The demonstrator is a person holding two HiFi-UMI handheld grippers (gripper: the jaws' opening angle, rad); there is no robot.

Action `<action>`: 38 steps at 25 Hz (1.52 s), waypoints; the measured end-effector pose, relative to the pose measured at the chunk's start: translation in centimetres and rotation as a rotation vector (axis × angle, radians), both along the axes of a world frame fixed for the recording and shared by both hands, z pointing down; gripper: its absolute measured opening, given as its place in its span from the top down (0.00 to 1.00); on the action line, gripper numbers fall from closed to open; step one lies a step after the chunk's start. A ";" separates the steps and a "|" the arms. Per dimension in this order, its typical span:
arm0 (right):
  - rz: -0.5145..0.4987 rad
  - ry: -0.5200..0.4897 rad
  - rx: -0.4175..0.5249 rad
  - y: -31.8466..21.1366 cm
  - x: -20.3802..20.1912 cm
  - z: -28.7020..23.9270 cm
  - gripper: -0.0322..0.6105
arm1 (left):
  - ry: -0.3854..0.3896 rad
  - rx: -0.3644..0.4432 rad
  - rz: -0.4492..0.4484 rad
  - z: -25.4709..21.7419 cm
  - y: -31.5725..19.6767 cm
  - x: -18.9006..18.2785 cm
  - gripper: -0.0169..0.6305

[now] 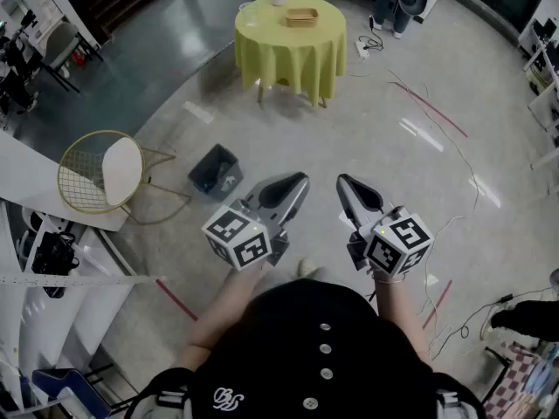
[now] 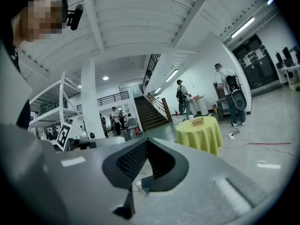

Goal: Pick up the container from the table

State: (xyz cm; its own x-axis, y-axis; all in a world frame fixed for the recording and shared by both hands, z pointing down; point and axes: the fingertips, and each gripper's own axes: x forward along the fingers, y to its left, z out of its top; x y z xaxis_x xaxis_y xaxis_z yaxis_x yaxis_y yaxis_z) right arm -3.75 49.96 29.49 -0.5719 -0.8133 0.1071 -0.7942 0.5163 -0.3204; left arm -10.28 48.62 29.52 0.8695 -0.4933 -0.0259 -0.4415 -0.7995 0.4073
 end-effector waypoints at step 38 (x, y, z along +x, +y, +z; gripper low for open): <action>0.075 -0.056 -0.052 -5.2 5.6 3.0 0.95 | -0.079 0.004 -0.054 2.1 -5.2 5.9 0.92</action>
State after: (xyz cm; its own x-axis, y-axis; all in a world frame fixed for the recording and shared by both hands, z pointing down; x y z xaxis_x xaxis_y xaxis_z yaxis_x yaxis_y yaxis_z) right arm 1.84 44.80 32.47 -0.5157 -0.8484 0.1194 -0.8102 0.4376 -0.3900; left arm -4.34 43.38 31.60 0.8411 -0.5395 0.0397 -0.5146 -0.7753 0.3663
